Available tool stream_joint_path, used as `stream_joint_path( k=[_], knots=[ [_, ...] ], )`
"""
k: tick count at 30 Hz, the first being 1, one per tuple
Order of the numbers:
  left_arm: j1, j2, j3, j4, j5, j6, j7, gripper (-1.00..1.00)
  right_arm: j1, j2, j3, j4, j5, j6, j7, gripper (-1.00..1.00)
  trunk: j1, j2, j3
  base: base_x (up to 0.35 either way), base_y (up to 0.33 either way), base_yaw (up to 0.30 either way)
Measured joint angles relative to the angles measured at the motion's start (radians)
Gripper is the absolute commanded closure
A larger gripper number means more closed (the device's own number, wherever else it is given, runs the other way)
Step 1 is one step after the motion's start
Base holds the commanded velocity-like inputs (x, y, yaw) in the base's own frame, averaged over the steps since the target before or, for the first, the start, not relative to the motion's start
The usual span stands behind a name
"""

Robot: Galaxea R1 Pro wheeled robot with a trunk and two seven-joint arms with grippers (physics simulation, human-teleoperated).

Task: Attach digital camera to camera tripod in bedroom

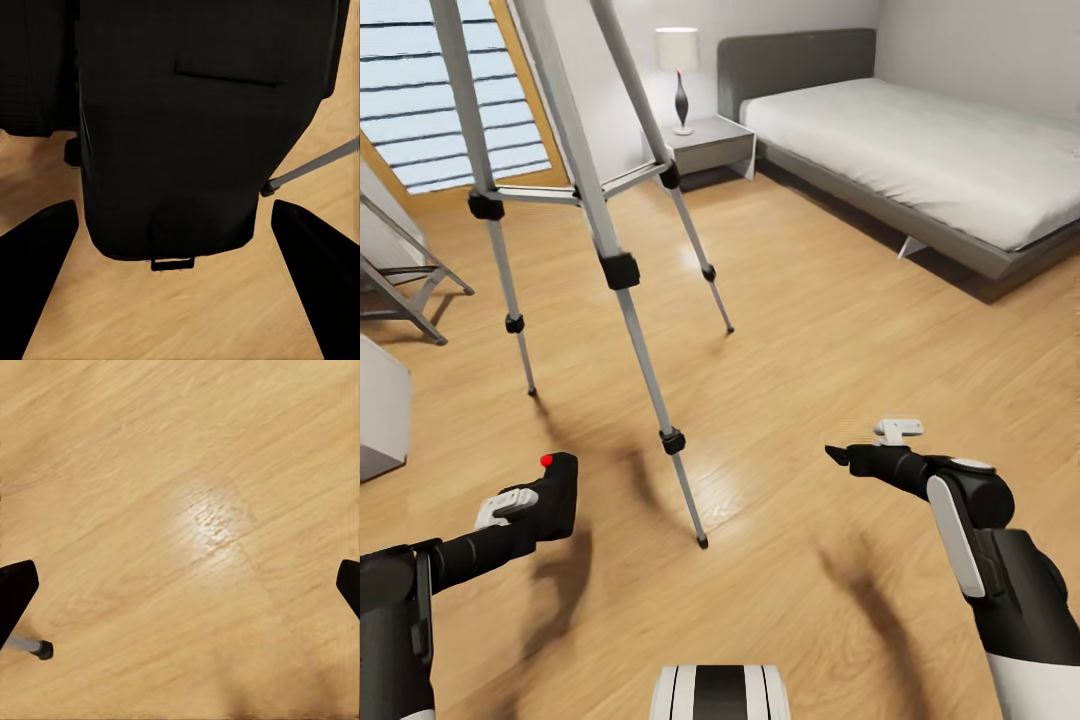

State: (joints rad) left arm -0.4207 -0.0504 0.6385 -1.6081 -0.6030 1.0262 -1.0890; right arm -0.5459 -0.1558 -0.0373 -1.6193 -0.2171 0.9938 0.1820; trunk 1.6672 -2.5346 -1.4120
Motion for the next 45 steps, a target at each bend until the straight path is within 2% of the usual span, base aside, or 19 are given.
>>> stream_joint_path(
  k=[3, 10, 15, 25, 35, 45],
  knots=[
    [0.0, -0.001, 0.0, 0.0, -0.001, 0.0, 0.001, 1.0, 0.028, -0.002, 0.0, 0.0, -0.001, -0.022, 0.004, -1.0, -0.001, 0.001, 0.015, 0.0, 0.0, 0.0],
    [0.002, -0.004, -0.002, 0.0, -0.003, 0.0, 0.002, 1.0, 0.053, -0.001, -0.001, 0.0, -0.001, -0.037, 0.016, -1.0, -0.004, 0.002, 0.047, 0.0, 0.0, 0.0],
    [0.007, -0.016, -0.018, 0.0, -0.005, -0.001, 0.009, 1.0, 0.064, -0.003, 0.002, 0.0, -0.002, -0.039, 0.037, -1.0, -0.007, 0.004, 0.067, 0.0, 0.0, 0.0],
    [0.069, -0.034, -0.044, 0.0, -0.006, -0.013, 0.11, 1.0, 0.072, -0.005, 0.005, 0.0, -0.001, -0.037, 0.148, -1.0, -0.011, 0.006, 0.106, 0.0, 0.0, 0.0],
    [0.091, -0.046, -0.064, 0.0, -0.005, -0.019, 0.204, 1.0, 0.075, -0.004, 0.01, 0.001, 0.005, -0.036, 0.17, -1.0, -0.016, 0.008, 0.145, 0.0, 0.0, 0.0],
    [0.096, -0.061, -0.069, 0.0, -0.001, -0.02, 0.241, 1.0, 0.086, -0.006, 0.01, 0.001, 0.009, -0.041, 0.176, -1.0, -0.02, 0.011, 0.183, 0.0, 0.0, 0.0]
  ],
)
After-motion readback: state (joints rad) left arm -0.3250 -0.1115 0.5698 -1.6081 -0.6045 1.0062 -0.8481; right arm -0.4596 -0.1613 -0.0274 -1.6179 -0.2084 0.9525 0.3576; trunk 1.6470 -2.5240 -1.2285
